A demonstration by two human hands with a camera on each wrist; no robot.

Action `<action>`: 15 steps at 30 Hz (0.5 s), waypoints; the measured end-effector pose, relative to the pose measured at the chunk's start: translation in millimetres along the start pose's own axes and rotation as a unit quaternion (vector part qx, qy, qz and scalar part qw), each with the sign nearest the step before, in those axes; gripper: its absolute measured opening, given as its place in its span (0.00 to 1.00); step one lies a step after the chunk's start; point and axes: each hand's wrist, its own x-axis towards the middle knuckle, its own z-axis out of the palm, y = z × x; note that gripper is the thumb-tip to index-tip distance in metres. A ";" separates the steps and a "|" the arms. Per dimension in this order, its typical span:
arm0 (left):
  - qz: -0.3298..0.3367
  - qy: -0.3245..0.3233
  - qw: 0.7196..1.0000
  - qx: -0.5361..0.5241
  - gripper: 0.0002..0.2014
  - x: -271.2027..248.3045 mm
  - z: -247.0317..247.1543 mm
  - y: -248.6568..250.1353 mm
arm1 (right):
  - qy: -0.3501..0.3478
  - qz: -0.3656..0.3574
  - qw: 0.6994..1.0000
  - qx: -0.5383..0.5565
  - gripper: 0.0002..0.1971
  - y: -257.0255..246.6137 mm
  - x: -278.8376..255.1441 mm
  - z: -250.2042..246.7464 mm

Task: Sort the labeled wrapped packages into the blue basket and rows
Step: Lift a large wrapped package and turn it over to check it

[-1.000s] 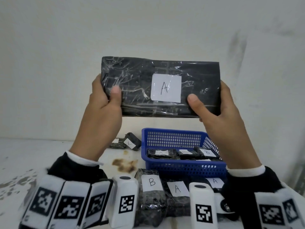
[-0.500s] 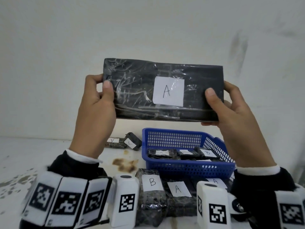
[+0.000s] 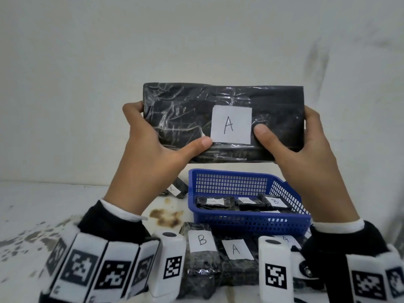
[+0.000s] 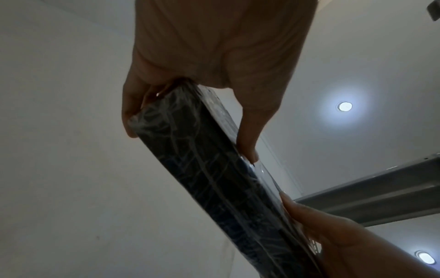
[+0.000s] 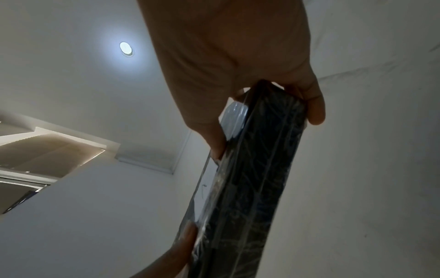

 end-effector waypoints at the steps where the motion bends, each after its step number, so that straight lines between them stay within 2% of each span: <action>1: 0.000 0.005 1.000 0.010 0.39 -0.3 -0.2 0.1 | -0.009 -0.002 1.000 -0.001 0.35 -0.8 -0.4 -0.2; 6: 0.006 0.027 0.999 0.046 0.43 -2.0 -1.8 2.5 | -0.020 -0.008 0.999 -0.023 0.47 -0.2 -1.6 1.6; 15: -0.021 0.082 0.995 0.055 0.46 -4.5 3.4 2.9 | 0.022 -0.013 1.000 -0.018 0.46 -1.3 -6.5 15.0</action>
